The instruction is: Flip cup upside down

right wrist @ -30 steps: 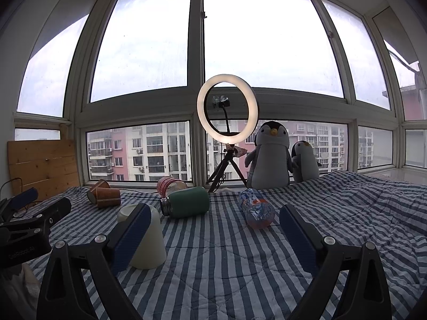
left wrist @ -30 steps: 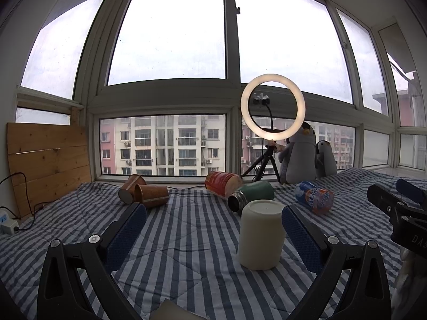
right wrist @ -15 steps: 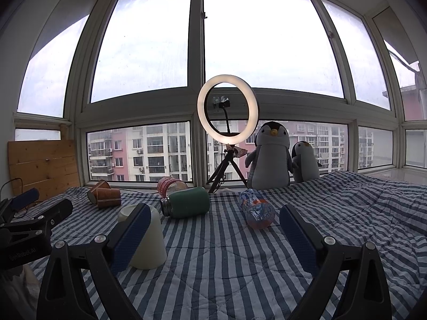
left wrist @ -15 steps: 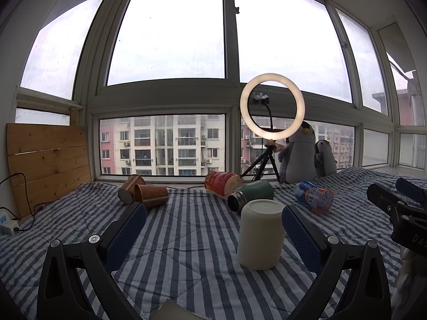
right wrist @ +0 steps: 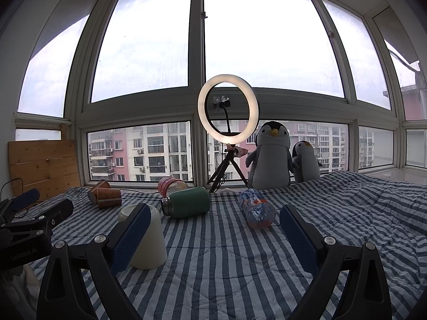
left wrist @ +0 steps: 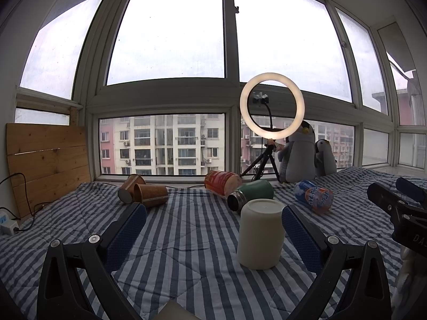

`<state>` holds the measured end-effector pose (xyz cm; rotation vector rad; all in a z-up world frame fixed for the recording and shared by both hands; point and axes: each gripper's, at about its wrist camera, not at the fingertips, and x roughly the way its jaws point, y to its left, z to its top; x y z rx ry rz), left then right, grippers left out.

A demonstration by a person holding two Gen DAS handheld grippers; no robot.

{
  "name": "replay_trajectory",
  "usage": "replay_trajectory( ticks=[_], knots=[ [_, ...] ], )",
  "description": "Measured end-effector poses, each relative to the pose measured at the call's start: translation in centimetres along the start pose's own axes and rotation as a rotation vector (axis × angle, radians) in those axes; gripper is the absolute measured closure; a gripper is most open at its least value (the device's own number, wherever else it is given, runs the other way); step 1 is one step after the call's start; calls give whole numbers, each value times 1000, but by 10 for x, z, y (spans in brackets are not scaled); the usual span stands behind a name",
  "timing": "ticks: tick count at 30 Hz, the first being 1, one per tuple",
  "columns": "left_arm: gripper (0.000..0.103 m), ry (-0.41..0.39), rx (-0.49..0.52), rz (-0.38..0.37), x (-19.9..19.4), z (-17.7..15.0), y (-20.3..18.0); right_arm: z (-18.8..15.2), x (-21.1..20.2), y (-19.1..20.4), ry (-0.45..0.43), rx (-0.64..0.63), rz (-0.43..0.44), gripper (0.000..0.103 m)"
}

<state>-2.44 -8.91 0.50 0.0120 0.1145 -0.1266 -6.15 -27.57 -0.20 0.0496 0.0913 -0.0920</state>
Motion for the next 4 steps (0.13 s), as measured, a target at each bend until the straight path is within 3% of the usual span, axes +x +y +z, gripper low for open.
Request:
replay_trajectory(
  ticks=[4],
  knots=[
    [0,13,10,-5,3,-1,-2,0,0,0,0,0,1,7]
  ],
)
